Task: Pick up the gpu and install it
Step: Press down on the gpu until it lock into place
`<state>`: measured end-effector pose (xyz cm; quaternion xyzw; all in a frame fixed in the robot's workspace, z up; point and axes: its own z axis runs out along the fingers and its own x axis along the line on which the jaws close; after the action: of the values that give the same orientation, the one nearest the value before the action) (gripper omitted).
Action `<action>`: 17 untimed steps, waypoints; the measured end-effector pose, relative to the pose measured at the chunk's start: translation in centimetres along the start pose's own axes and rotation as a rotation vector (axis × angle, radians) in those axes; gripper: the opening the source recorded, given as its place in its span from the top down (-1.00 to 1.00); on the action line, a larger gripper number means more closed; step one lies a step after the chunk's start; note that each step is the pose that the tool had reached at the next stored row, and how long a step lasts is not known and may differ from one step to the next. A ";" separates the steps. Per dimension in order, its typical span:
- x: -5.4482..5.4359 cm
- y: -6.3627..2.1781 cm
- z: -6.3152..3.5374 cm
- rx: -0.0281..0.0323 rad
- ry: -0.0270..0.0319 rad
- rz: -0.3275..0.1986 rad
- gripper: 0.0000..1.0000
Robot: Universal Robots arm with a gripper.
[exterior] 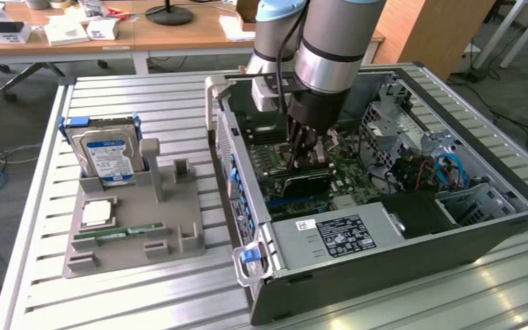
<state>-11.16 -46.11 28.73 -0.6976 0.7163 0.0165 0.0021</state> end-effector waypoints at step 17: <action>-0.1 0.11 0.34 -0.0049 0.0003 0.000 0.79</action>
<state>-11.28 -45.98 28.39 -0.6976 0.7163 0.0181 0.0003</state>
